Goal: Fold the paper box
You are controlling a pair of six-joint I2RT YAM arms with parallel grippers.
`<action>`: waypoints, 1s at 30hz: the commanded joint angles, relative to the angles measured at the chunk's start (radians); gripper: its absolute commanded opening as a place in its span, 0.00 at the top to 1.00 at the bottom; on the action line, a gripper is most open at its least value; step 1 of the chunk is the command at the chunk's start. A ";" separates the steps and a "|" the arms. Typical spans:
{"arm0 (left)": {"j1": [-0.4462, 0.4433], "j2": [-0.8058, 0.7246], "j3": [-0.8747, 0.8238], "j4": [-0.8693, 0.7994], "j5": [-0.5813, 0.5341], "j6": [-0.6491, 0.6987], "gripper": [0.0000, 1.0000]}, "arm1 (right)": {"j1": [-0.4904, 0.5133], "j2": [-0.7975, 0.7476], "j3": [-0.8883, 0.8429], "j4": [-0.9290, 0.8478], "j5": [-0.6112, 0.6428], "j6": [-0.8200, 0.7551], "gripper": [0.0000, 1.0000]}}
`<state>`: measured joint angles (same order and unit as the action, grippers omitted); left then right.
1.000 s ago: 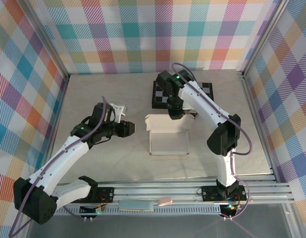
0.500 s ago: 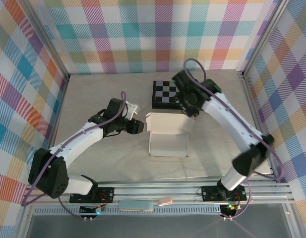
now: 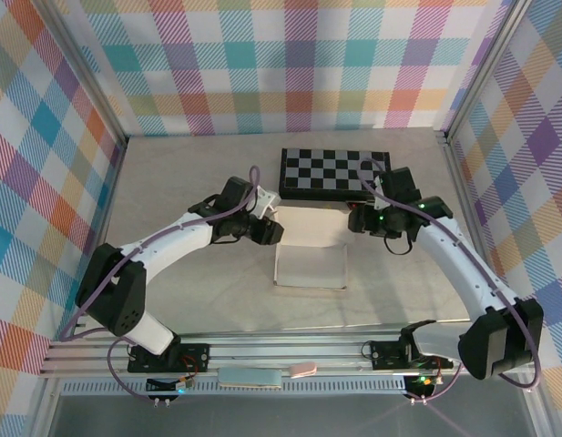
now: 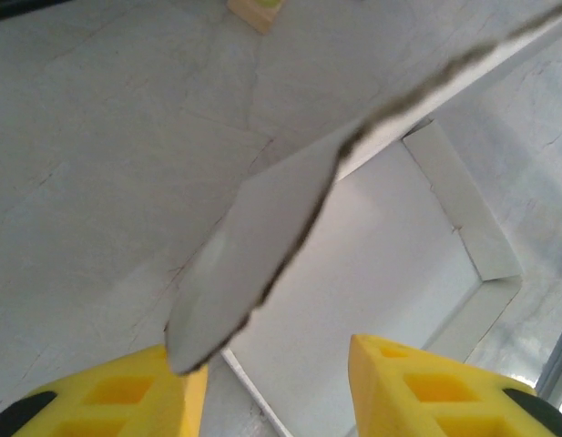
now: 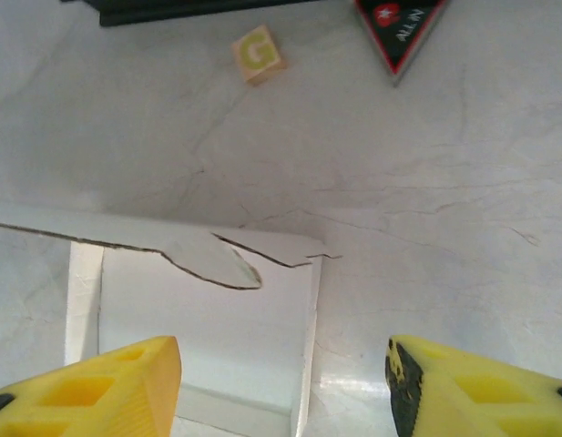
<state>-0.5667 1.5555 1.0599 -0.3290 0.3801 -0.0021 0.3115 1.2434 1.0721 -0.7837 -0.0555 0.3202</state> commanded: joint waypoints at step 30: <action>-0.021 0.119 0.120 0.015 -0.097 -0.055 1.00 | -0.015 0.150 -0.091 0.236 -0.037 -0.242 0.83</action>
<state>-0.5758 1.6634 1.1408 -0.3294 0.2932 -0.0296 0.3008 1.3819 0.9611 -0.5564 -0.0944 0.0704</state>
